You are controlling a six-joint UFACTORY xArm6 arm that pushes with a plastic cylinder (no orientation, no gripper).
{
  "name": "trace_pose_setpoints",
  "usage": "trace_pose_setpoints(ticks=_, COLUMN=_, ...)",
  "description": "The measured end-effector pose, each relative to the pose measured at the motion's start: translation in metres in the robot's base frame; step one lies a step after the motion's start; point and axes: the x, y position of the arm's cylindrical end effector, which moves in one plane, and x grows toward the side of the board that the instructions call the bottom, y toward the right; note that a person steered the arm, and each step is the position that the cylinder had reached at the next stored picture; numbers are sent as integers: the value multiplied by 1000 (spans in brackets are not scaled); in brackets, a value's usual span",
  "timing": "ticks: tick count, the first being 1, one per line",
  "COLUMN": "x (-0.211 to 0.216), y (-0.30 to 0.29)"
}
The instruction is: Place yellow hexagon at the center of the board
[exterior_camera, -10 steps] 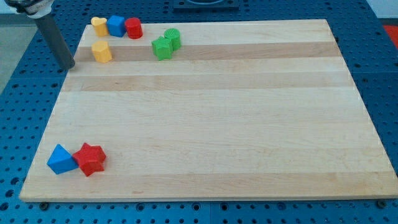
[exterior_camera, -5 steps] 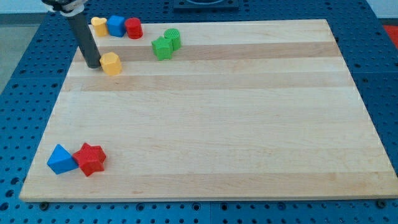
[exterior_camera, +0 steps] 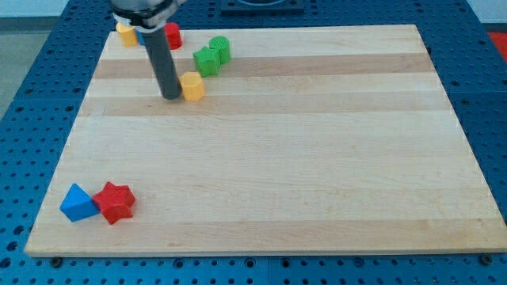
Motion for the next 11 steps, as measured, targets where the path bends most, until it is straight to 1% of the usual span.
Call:
trace_pose_setpoints(ticks=1, x=0, y=18)
trace_pose_setpoints(ticks=2, x=-1, y=-19)
trace_pose_setpoints(ticks=3, x=-15, y=-38)
trace_pose_setpoints(ticks=4, x=-19, y=-26)
trace_pose_setpoints(ticks=6, x=-19, y=55)
trace_pose_setpoints(ticks=7, x=-28, y=38)
trace_pose_setpoints(ticks=8, x=-38, y=36)
trace_pose_setpoints(ticks=9, x=-30, y=72)
trace_pose_setpoints(ticks=10, x=-7, y=120)
trace_pose_setpoints(ticks=11, x=-6, y=132)
